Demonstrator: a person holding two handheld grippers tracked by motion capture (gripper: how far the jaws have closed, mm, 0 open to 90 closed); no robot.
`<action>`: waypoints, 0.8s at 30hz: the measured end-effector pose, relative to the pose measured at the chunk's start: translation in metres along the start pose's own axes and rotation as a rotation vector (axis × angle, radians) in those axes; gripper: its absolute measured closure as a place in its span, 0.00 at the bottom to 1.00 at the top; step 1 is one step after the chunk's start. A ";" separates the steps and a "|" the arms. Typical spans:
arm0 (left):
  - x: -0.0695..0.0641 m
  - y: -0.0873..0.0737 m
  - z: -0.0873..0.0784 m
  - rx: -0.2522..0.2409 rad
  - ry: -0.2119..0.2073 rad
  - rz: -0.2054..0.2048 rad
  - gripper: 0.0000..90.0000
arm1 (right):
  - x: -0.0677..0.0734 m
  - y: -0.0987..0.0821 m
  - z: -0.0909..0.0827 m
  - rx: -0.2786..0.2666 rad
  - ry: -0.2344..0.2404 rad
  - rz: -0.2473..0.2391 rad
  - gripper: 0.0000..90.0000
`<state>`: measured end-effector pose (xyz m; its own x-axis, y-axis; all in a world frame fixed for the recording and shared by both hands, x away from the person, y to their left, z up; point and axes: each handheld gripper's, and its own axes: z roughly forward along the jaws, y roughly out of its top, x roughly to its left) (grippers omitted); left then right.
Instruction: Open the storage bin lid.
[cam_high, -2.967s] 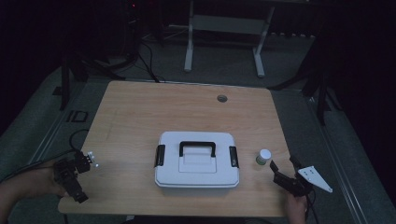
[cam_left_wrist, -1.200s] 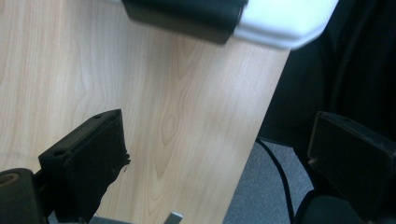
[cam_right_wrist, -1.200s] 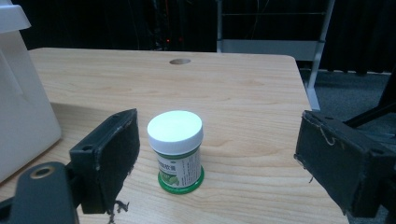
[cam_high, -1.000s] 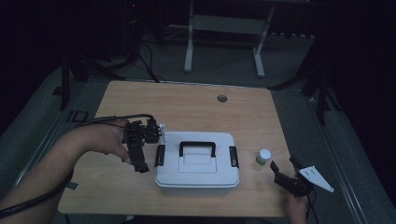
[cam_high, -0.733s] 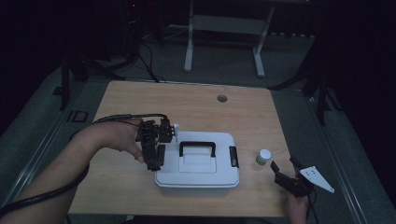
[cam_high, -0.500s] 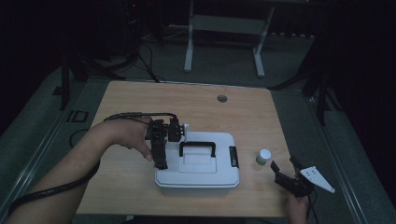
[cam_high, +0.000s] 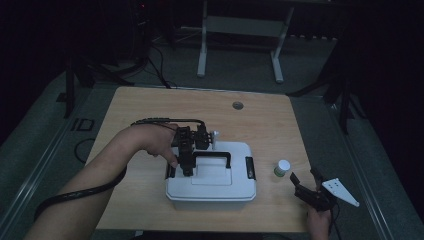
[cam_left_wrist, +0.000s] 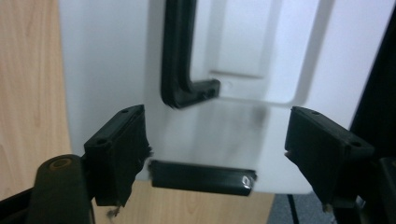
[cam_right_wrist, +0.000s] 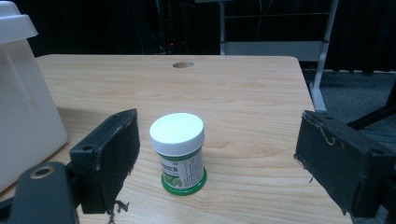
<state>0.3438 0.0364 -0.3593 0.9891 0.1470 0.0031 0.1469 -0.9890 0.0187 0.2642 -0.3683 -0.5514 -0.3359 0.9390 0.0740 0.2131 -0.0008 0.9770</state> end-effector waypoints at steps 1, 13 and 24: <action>0.001 0.001 0.001 0.000 0.003 0.000 0.29 | 0.000 0.000 0.000 -0.001 0.002 0.000 0.15; 0.002 0.018 0.012 0.073 0.011 0.042 0.63 | 0.000 0.000 0.000 0.001 0.006 0.003 0.15; -0.003 0.025 0.013 0.093 0.027 0.068 0.81 | 0.000 0.000 0.001 0.007 0.004 0.002 0.15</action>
<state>0.3450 0.0109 -0.3716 0.9965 0.0790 0.0284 0.0809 -0.9939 -0.0752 0.2647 -0.3680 -0.5518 -0.3388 0.9377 0.0771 0.2207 -0.0004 0.9753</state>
